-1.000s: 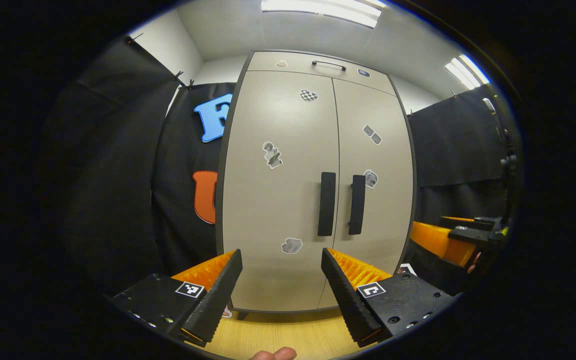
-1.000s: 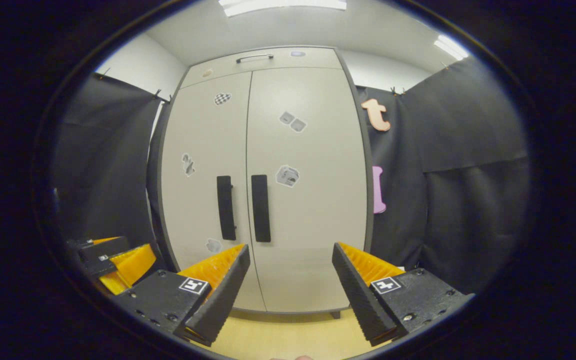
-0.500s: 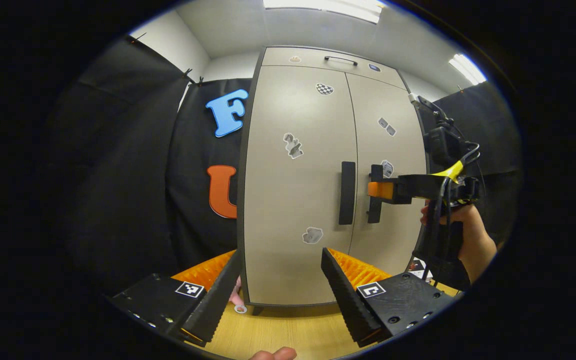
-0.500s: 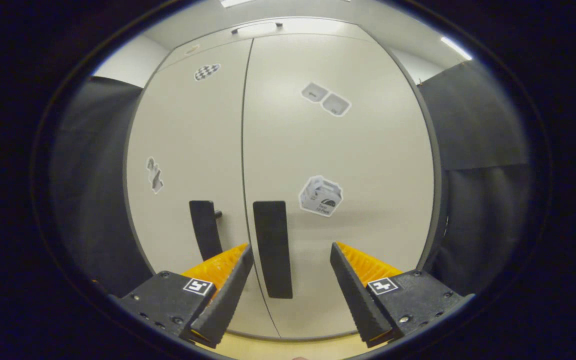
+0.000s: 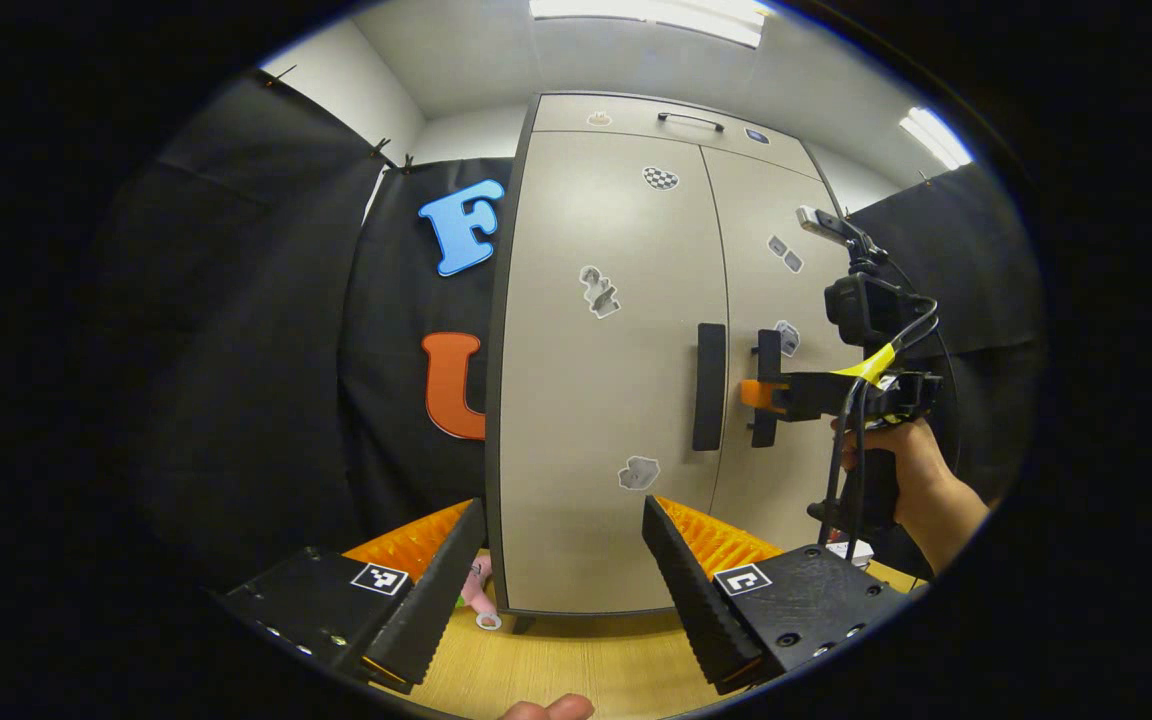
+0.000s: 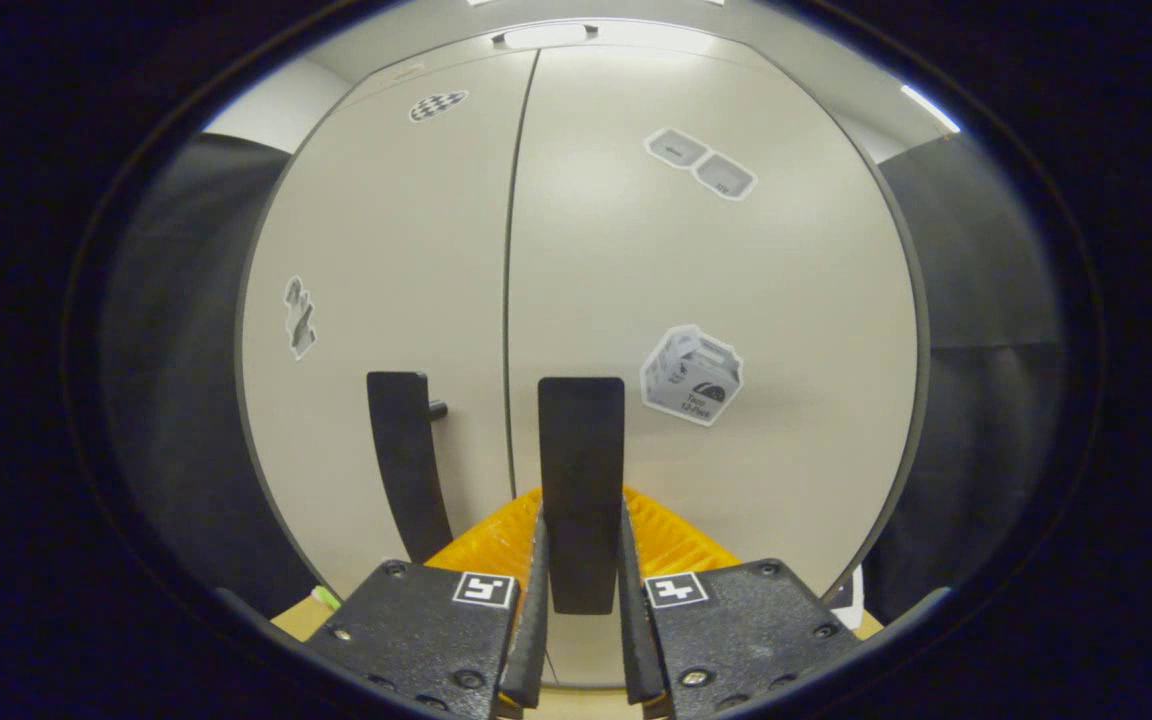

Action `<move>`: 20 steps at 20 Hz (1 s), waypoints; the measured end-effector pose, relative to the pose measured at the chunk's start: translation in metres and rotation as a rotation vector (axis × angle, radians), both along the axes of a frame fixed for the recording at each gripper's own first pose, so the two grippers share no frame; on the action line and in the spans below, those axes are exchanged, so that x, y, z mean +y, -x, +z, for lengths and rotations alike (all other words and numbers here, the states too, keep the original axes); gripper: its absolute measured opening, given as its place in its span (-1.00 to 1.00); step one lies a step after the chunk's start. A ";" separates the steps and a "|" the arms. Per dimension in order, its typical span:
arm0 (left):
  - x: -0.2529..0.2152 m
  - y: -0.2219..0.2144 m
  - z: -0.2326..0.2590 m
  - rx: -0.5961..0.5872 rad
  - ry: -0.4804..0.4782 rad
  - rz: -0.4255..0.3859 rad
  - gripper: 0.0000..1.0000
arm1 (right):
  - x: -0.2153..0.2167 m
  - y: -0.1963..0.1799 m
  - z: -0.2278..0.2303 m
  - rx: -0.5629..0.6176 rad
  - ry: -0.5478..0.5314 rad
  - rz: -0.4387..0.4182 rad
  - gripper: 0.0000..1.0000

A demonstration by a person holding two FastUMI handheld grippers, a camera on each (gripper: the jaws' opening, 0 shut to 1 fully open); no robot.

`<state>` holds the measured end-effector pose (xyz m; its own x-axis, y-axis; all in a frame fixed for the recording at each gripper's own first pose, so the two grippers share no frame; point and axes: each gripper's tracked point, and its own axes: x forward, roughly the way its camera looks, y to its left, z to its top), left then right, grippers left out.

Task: Open the right door of the double-door shoe cabinet with the right hand, and open the left door with the left hand.

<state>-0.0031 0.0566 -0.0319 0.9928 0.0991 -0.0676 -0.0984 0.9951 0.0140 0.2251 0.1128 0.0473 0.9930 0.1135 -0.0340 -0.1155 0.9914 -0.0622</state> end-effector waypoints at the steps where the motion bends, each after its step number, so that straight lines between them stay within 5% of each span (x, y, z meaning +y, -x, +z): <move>1: 0.000 -0.001 -0.001 0.001 0.000 0.000 0.90 | 0.001 0.001 -0.001 0.002 -0.013 0.008 -0.38; 7: 0.000 -0.002 -0.003 0.004 0.010 -0.003 0.90 | 0.001 0.002 0.000 0.014 -0.031 0.036 -0.67; 20: -0.003 0.000 -0.002 -0.006 -0.009 -0.002 0.90 | -0.015 0.023 -0.002 0.060 -0.016 0.179 -0.72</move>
<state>-0.0031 0.0538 -0.0337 0.9933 0.0982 -0.0611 -0.0970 0.9950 0.0226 0.2017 0.0983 0.0456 0.9532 0.2890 -0.0890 -0.2929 0.9555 -0.0348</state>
